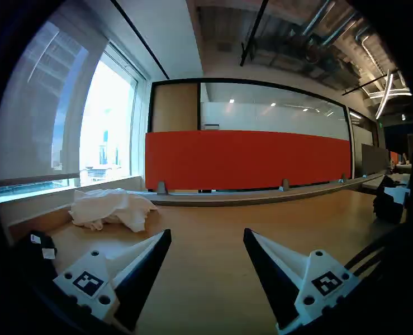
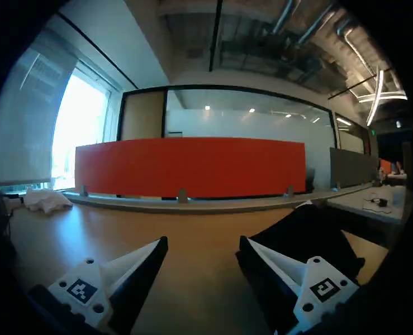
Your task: Fold towel
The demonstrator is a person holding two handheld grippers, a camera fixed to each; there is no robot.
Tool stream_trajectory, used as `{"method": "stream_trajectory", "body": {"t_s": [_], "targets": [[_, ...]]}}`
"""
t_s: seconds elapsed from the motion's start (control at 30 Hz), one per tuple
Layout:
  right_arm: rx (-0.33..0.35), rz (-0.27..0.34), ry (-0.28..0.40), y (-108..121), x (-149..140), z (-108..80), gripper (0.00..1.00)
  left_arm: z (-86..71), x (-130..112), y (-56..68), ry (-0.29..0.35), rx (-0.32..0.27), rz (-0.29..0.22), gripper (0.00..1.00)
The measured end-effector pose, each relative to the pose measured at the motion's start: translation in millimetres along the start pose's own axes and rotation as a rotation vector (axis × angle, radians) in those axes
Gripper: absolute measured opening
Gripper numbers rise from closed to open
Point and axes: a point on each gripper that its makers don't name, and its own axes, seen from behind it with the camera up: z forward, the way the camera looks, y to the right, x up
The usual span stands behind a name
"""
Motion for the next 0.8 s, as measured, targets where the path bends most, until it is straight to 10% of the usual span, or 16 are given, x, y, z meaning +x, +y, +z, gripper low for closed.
{"method": "stream_trajectory", "body": {"t_s": [0.8], "targets": [[0.01,0.0,-0.002,-2.9,-0.8,-0.4,1.0,0.1,-0.2,1.0,-0.001,0.0,0.0,0.96]]}}
